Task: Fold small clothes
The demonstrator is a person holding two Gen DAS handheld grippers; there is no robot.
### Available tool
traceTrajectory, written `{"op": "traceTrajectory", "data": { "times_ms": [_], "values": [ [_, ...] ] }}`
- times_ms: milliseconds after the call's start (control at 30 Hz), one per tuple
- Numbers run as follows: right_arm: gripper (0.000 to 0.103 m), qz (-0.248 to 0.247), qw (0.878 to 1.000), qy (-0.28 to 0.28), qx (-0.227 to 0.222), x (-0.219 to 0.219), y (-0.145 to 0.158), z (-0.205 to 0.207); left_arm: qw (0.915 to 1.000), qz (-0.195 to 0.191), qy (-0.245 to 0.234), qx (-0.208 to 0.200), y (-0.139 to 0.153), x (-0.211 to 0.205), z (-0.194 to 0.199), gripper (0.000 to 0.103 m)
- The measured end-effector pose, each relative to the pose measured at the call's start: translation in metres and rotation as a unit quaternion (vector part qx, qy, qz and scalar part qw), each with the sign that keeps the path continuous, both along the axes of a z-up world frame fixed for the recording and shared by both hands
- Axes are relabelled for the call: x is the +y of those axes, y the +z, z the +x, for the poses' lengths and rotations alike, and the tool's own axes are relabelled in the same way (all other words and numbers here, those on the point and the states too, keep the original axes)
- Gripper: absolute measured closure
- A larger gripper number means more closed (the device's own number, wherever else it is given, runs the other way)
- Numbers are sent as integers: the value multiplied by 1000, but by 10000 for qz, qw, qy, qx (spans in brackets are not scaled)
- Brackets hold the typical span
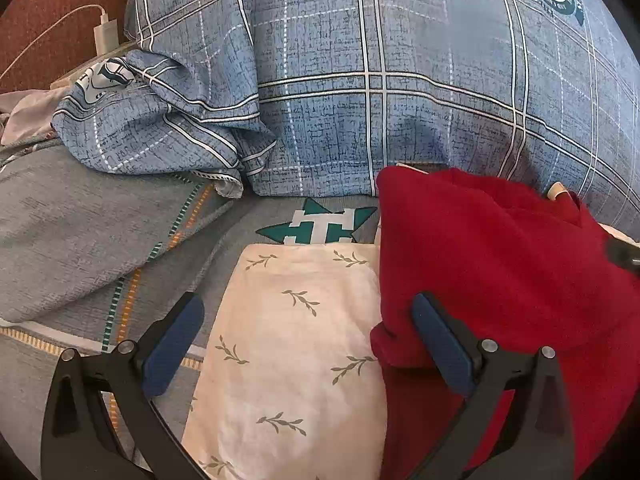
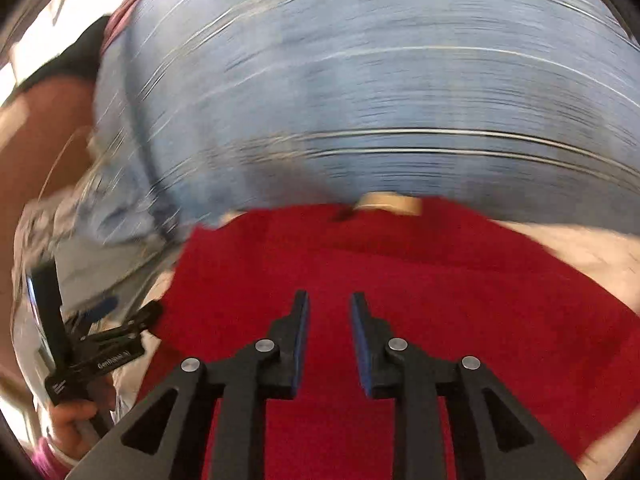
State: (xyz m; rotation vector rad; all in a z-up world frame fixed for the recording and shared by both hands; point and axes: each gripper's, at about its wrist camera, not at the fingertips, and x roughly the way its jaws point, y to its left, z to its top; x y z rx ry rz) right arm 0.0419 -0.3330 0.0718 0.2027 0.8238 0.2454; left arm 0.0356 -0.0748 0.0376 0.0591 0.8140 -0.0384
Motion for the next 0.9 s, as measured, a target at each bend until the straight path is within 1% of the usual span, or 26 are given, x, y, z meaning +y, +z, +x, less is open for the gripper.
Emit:
{"op": "traceTrajectory", "data": {
  "times_ms": [67,133,167,233,300,400,533,600,633,700,767,833,900],
  "values": [
    [80,-85,9997,238,21,29,-7,19,10000,-36,33,46,-3,2,1,0],
    [81,-96,9990,400,185,54,-18,44,9999,-110,42,126,-5,4,3,0],
    [82,-170,9987,425,230,62,-23,52,9997,-153,49,159,-6,5,4,0],
    [83,-514,9978,326,274,76,-35,64,9996,-197,63,186,-6,6,6,0],
    [84,-683,9971,207,252,80,-42,72,9996,-200,70,198,-7,6,7,0],
    [84,-542,9980,45,317,74,-41,80,9996,-178,99,215,-7,4,8,0],
    [80,-472,9984,2,312,57,-30,60,9996,-158,112,202,-7,3,8,0],
    [69,-381,9988,26,302,44,-24,40,9997,-136,115,191,-7,3,9,0],
    [68,-386,9989,0,274,37,-22,30,9997,-128,115,182,-6,3,8,0],
    [68,-459,9987,-105,211,21,-19,10,9997,-109,107,166,-3,3,6,0],
    [68,-602,9974,-342,218,1,-19,-6,9998,-94,105,147,-2,3,3,0],
    [67,-822,9938,-674,319,-26,-21,-22,9998,-75,110,139,-1,3,2,0],
    [68,-926,9899,-913,565,-46,-31,-28,9998,-59,111,127,1,2,0,0]
  ]
}}
